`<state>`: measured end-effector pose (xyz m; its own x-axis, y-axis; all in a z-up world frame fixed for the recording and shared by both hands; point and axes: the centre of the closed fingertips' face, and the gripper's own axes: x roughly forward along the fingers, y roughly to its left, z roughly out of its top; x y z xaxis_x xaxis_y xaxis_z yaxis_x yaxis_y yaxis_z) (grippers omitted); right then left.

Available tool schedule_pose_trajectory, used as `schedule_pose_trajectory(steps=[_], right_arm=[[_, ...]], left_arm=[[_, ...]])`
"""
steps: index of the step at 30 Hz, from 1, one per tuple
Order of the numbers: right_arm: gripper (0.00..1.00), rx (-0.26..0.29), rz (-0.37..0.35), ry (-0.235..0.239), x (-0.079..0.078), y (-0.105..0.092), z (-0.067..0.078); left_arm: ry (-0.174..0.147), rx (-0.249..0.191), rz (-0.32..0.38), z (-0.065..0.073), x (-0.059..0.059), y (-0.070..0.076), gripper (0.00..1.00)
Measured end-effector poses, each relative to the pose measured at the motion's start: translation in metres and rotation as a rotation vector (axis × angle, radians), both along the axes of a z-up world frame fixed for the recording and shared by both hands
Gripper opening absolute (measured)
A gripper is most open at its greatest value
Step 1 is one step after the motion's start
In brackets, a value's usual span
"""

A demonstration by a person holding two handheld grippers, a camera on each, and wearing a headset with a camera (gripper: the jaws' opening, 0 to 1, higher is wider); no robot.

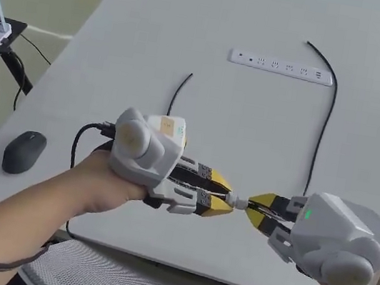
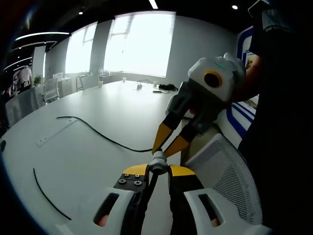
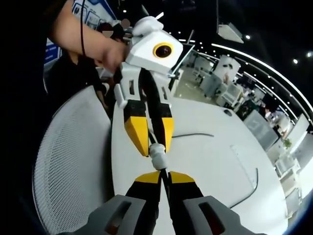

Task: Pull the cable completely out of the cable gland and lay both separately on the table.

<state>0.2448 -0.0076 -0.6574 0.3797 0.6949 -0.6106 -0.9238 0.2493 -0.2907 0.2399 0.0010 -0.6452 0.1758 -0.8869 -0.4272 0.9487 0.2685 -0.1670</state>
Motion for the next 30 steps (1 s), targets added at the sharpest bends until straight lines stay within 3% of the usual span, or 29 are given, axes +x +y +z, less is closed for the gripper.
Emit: schedule_pose_trajectory(steps=[2, 15, 30], right_arm=[[0.0, 0.002, -0.004, 0.007, 0.001, 0.0, -0.001], [0.0, 0.037, -0.066, 0.066, 0.009, -0.004, -0.007], [0.0, 0.098, -0.204, 0.124, 0.021, -0.016, -0.017]], left_arm=[[0.017, 0.001, 0.01, -0.001, 0.001, 0.001, 0.15], [0.015, 0.005, 0.033, -0.003, 0.007, 0.007, 0.15], [0.024, -0.003, 0.071, -0.002, 0.013, 0.009, 0.15]])
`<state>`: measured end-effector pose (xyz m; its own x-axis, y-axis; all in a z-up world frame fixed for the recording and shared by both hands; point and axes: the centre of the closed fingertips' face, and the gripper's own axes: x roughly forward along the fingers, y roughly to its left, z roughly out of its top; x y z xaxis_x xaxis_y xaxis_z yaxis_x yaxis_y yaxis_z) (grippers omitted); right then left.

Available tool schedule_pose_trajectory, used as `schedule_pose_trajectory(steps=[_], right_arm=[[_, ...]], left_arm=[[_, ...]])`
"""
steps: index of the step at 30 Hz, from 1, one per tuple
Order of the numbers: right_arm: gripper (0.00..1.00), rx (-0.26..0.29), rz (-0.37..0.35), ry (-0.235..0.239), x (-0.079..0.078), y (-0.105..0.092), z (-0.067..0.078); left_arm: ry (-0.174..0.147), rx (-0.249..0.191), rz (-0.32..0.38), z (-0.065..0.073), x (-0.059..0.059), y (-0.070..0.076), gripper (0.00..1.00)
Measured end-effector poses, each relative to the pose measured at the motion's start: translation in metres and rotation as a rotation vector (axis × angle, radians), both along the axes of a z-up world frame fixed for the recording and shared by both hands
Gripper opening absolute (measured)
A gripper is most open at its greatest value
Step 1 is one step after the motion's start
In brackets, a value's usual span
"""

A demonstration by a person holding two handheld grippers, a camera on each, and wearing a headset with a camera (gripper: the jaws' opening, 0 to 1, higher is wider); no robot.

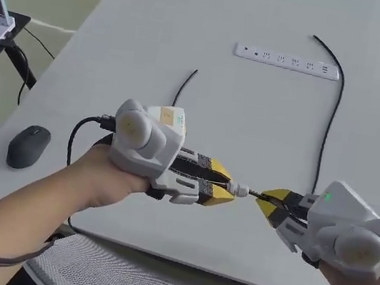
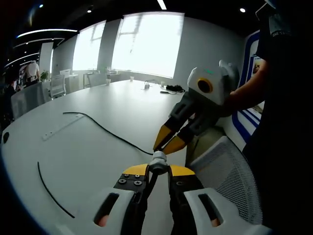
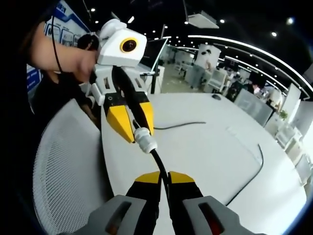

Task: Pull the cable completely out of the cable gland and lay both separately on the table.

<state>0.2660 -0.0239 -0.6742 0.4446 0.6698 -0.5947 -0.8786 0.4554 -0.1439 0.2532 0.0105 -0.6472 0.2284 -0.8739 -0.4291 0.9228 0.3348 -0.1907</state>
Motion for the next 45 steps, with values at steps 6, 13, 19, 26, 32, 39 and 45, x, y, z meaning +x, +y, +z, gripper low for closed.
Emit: schedule_pose_trajectory(steps=[6, 13, 19, 26, 32, 39, 45], right_arm=[[0.0, 0.007, -0.08, 0.028, 0.008, -0.014, -0.008], [0.0, 0.031, -0.193, 0.093, 0.014, -0.03, -0.023], [0.0, 0.054, -0.271, 0.15, 0.013, -0.04, -0.038], [0.0, 0.06, -0.354, 0.21, 0.015, -0.049, -0.054], [0.0, 0.036, -0.323, 0.171, 0.014, -0.049, -0.051], [0.01, -0.004, -0.276, 0.102, 0.013, -0.051, -0.047], [0.01, -0.044, -0.248, 0.051, 0.014, -0.053, -0.041]], left_arm=[[-0.002, -0.007, 0.009, 0.004, -0.001, -0.001, 0.15], [0.001, -0.013, 0.025, 0.005, 0.0, -0.001, 0.15], [-0.008, -0.013, 0.029, 0.007, -0.002, -0.002, 0.15], [-0.013, -0.009, 0.038, 0.007, -0.001, -0.004, 0.15], [-0.024, -0.001, 0.058, 0.007, 0.004, -0.004, 0.15], [-0.028, 0.009, 0.063, 0.002, 0.007, 0.0, 0.15], [-0.035, 0.009, 0.07, 0.001, 0.011, 0.001, 0.15]])
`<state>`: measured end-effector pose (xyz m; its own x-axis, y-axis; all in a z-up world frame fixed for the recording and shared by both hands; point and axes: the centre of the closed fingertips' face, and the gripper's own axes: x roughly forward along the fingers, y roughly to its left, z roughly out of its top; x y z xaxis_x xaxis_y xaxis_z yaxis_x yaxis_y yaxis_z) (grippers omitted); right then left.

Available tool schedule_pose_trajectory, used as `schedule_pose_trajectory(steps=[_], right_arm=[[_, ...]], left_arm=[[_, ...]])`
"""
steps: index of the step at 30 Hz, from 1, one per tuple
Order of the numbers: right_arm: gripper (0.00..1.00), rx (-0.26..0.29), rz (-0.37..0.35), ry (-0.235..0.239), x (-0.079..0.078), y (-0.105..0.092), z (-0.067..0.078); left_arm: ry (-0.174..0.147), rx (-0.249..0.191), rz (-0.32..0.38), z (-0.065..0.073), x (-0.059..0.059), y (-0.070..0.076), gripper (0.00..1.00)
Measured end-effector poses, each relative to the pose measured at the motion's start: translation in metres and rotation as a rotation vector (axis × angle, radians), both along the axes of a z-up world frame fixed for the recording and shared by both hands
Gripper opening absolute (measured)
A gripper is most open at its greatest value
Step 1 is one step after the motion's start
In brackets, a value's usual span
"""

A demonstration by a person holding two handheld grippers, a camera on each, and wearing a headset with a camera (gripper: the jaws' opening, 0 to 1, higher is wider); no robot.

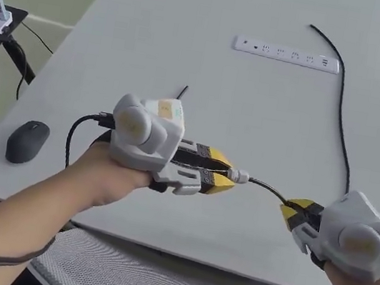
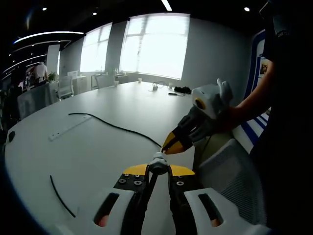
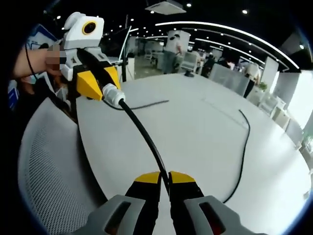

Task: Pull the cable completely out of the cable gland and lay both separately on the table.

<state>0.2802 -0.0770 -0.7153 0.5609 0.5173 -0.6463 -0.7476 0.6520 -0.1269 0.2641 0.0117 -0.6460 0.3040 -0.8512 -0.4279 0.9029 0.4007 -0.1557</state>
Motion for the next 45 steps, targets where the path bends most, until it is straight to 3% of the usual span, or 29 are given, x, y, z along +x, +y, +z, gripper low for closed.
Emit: schedule_pose_trajectory(steps=[5, 8, 14, 17, 35, 45], right_arm=[[0.06, -0.049, 0.05, -0.083, 0.002, 0.002, 0.018], [0.09, -0.073, 0.093, -0.109, -0.001, 0.008, 0.03], [0.16, -0.093, 0.225, -0.169, -0.009, 0.036, 0.048], [0.15, -0.149, 0.287, -0.217, -0.011, 0.045, 0.053], [0.03, -0.202, 0.437, -0.261, -0.014, 0.07, 0.055], [0.0, -0.171, 0.395, -0.221, -0.014, 0.068, 0.053]], left_arm=[[-0.009, 0.001, -0.003, 0.002, 0.001, -0.001, 0.15], [-0.007, 0.006, -0.004, 0.002, 0.0, -0.002, 0.15], [-0.002, 0.013, -0.006, 0.001, -0.003, -0.004, 0.15], [0.0, 0.017, -0.011, 0.0, -0.005, -0.006, 0.15], [-0.006, 0.041, -0.021, -0.003, -0.004, -0.009, 0.15], [-0.014, 0.041, -0.03, -0.004, -0.003, -0.009, 0.15]])
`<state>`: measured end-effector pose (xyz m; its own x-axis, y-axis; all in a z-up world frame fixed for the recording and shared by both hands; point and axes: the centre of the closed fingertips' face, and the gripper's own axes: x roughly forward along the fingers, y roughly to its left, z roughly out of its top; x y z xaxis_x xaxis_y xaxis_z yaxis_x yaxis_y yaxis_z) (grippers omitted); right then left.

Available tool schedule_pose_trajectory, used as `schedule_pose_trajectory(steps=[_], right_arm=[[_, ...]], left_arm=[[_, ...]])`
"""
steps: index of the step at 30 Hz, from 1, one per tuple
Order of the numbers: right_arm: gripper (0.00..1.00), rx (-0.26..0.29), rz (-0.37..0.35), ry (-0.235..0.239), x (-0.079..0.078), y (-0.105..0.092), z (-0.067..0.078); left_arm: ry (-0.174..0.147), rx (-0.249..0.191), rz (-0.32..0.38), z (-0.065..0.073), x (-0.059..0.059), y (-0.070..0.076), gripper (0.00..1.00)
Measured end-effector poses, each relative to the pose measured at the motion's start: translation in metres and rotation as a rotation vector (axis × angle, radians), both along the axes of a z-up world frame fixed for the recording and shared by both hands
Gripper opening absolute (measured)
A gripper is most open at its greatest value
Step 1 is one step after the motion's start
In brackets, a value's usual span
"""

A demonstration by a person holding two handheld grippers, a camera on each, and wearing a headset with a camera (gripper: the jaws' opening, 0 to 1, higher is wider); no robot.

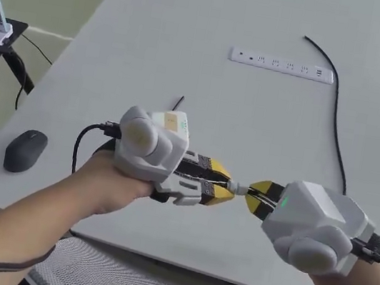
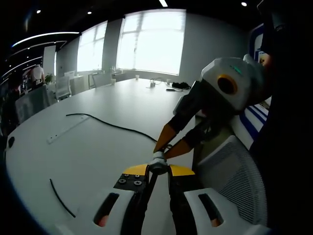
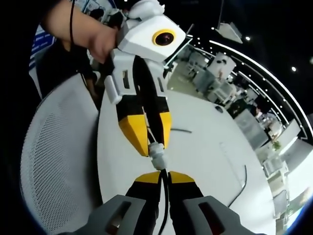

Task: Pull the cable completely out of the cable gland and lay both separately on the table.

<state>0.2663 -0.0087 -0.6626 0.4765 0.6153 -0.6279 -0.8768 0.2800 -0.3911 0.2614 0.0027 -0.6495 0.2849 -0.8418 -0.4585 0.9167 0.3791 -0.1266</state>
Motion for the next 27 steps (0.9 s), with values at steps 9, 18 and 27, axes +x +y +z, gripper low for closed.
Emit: schedule_pose_trajectory(steps=[9, 18, 27], right_arm=[[0.0, 0.049, -0.047, 0.052, 0.0, -0.002, -0.001], [0.0, 0.099, -0.1, 0.109, 0.001, -0.006, -0.006], [0.0, 0.146, -0.199, 0.161, 0.007, -0.019, -0.016]], left_arm=[[-0.002, -0.01, -0.015, 0.001, -0.001, -0.002, 0.15], [0.004, -0.013, -0.012, 0.0, -0.002, 0.0, 0.15], [0.008, -0.022, 0.001, 0.001, 0.0, 0.001, 0.15]])
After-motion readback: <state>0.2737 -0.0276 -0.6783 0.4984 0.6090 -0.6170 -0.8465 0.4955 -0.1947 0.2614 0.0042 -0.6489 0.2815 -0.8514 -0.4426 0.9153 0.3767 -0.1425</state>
